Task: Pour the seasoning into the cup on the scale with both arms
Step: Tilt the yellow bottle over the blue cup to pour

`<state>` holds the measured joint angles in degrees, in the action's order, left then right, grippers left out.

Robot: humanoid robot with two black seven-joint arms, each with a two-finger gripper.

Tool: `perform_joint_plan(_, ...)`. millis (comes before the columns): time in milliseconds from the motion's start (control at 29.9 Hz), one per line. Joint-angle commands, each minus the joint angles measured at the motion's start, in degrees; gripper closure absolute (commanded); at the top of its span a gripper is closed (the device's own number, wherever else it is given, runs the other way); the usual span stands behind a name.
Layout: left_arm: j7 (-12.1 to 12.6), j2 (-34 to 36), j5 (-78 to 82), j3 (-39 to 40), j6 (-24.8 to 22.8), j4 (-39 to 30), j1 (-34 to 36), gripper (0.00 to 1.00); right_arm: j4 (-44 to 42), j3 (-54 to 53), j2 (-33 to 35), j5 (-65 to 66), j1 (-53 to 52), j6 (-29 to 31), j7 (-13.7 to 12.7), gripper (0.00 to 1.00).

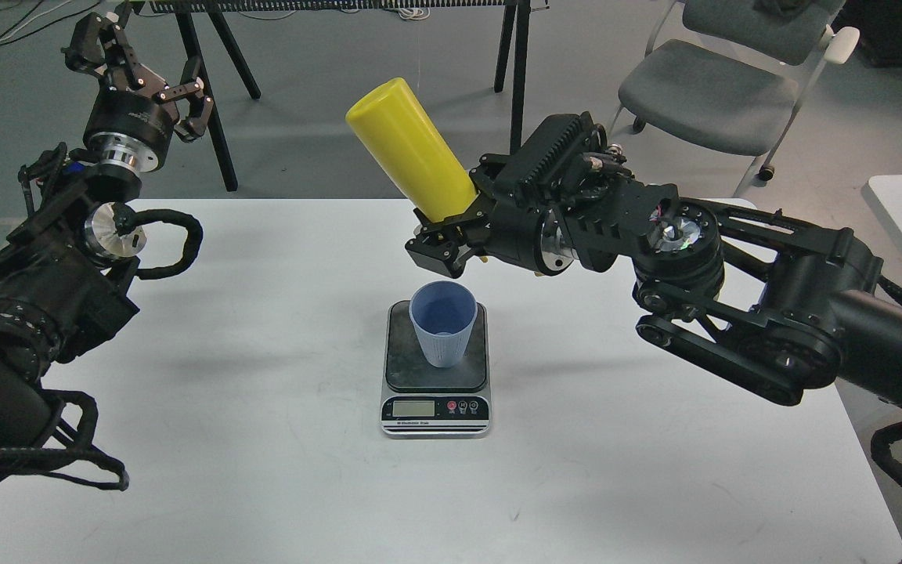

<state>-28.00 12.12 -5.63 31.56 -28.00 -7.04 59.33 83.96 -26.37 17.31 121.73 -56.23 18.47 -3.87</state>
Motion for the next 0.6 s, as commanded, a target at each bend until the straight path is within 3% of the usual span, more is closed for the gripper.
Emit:
perform_joint_plan(0, 0.0, -0.2, 0.1, 0.0, 0.0, 0.0, 0.1, 0.07, -0.6, 0.0, -0.5, 1.1, 1.6, -3.4, -0.1, 0.65)
perform_joint_plan(368, 0.0, -0.1, 0.1, -0.2, 0.0, 0.0, 0.1, 0.07, -3.4, -0.1, -2.1, 3.3, 6.0, -11.3, -0.1, 0.65)
perform_joint_plan(568, 0.0, -0.1, 0.1, -0.2, 0.0, 0.0, 0.1, 0.07, -4.2, -0.2, -3.1, 3.3, 6.9, -12.2, -0.1, 0.65)
